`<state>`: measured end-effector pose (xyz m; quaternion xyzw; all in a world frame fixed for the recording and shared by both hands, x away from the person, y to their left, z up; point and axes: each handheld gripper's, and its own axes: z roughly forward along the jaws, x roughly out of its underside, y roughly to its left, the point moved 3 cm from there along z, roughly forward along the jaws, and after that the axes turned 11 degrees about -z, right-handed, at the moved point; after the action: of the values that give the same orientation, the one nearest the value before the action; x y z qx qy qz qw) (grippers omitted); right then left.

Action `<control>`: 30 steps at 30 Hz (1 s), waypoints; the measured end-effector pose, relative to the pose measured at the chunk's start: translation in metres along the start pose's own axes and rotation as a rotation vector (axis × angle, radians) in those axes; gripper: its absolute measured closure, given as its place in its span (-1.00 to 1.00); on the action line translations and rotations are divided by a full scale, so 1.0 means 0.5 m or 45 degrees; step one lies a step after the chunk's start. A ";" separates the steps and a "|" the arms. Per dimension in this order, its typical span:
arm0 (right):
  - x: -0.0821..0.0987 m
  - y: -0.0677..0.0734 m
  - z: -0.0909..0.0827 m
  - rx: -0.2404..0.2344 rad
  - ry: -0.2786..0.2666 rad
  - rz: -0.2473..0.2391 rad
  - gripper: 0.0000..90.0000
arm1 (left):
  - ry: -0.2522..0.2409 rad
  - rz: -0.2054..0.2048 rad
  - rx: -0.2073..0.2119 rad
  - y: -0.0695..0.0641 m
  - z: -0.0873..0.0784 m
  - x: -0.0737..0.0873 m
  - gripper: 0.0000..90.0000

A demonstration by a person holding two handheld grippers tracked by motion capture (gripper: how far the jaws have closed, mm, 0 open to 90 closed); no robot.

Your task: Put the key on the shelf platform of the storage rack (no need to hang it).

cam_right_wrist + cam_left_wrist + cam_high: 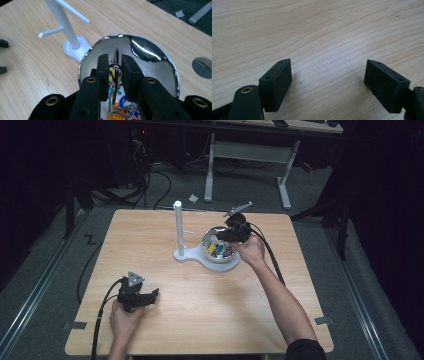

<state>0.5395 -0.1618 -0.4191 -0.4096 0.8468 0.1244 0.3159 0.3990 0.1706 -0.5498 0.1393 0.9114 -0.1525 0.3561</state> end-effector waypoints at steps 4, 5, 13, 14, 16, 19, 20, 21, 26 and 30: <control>0.014 -0.006 0.006 0.013 0.026 0.015 0.72 | -0.002 -0.002 0.000 0.000 0.000 0.000 -0.50; 0.017 -0.009 0.006 0.017 0.027 0.021 0.71 | -0.002 -0.001 0.000 0.000 0.000 0.000 -0.50; 0.030 -0.020 -0.001 0.047 0.045 0.050 0.43 | -0.002 -0.002 0.000 0.000 0.000 0.000 -0.50; 0.032 -0.021 -0.002 0.053 0.044 0.057 0.41 | 0.000 -0.002 0.001 0.000 0.000 0.000 -0.50; 0.037 -0.024 -0.004 0.064 0.035 0.062 0.36 | 0.000 -0.001 0.001 0.000 0.000 0.000 -0.50; 0.045 -0.029 -0.013 0.081 0.011 0.081 0.31 | -0.001 -0.002 0.001 0.000 0.000 0.000 -0.50; 0.046 -0.029 -0.017 0.088 -0.002 0.086 0.31 | 0.000 -0.001 0.001 0.000 0.000 0.000 -0.50; 0.048 -0.030 -0.022 0.092 -0.010 0.081 0.30 | 0.000 -0.002 0.001 0.000 0.000 0.000 -0.50; 0.058 -0.029 -0.054 0.111 -0.065 0.096 0.27 | -0.001 -0.002 0.000 0.000 0.000 0.000 -0.50; 0.069 -0.029 -0.077 0.135 -0.101 0.091 0.26 | -0.001 -0.002 0.000 0.000 0.000 0.000 -0.50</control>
<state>0.5178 -0.2101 -0.4109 -0.3564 0.8531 0.1069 0.3658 0.3990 0.1704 -0.5498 0.1386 0.9113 -0.1529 0.3563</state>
